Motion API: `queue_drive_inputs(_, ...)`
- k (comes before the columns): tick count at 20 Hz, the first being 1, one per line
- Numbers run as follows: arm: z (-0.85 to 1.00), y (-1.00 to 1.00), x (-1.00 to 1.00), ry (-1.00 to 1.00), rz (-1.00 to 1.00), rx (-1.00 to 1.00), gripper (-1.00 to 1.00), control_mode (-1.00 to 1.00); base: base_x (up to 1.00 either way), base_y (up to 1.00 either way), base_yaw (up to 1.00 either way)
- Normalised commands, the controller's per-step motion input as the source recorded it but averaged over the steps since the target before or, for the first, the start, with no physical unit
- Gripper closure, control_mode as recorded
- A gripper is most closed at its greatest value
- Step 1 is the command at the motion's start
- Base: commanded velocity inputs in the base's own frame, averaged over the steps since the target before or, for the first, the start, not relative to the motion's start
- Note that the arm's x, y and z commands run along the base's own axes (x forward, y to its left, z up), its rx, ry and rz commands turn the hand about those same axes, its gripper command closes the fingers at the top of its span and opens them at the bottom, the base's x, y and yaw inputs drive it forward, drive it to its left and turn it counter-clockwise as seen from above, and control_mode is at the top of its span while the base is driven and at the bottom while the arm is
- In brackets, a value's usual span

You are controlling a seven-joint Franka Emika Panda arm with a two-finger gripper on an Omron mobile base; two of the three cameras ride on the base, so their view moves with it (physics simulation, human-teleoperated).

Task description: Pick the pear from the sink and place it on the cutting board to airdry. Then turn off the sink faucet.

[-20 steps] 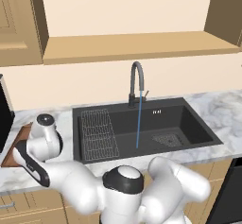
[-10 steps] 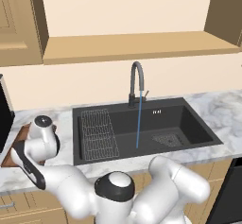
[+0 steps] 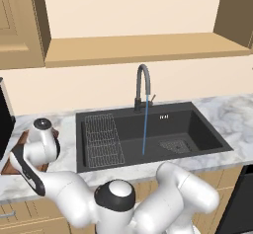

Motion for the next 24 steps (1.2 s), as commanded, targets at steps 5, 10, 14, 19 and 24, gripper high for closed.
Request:
queue_drive_inputs(5,-0.01,0.00,0.00,0.00,0.00,0.00,-1.00,-1.00,0.00,0.00,0.00)
queue_drive_inputs(10,0.05,0.00,0.00,-0.03,0.00,0.00,-1.00,-1.00,0.00,0.00,0.00)
queue_drive_inputs(14,0.38,0.03,0.00,-0.07,0.00,0.00,-1.00,-1.00,0.00,0.00,0.00)
queue_drive_inputs(19,0.54,0.01,-0.04,-0.07,0.00,0.00,-1.00,-1.00,0.00,0.00,0.00)
queue_drive_inputs(24,0.40,-0.09,-0.19,-0.11,0.00,0.00,-1.00,-1.00,0.00,0.00,0.00)
